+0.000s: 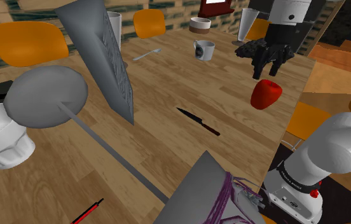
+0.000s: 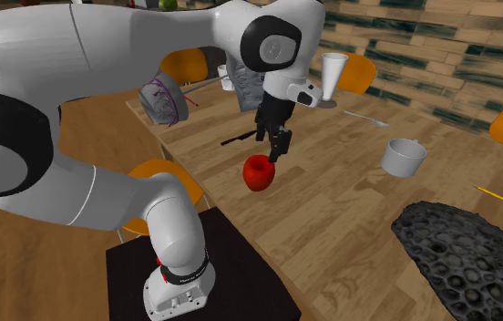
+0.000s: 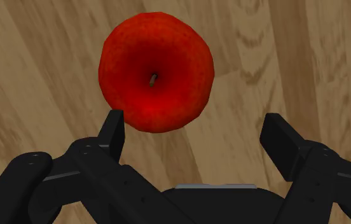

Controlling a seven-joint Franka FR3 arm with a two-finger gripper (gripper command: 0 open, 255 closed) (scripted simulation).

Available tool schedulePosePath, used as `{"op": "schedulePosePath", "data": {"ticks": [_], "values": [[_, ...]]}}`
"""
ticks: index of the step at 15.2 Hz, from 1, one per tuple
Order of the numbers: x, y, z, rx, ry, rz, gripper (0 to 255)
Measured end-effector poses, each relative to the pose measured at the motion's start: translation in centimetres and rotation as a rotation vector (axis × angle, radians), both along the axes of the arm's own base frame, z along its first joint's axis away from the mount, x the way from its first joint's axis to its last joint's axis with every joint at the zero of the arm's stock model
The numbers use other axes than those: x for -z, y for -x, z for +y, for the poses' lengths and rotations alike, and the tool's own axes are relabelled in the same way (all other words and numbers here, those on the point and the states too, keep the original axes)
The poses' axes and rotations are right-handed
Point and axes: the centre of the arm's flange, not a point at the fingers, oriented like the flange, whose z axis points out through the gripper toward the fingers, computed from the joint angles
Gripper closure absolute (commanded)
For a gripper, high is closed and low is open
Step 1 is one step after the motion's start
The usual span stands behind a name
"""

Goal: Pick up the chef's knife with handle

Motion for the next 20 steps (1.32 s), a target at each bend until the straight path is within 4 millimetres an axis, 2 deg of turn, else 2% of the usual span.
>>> {"op": "schedulePosePath", "data": {"ticks": [1,4,10,14,20], "values": [[0.0,0.0,0.0,0.000,0.000,0.000,0],[0.9,0.0,2.4,0.002,-0.004,-0.013,0],[1.9,-0.7,9.7,0.009,-0.020,-0.073,0],[4.2,-1.3,14.4,0.014,-0.024,-0.073,0],[5.7,-1.5,21.9,0.022,-0.036,-0.108,0]]}}
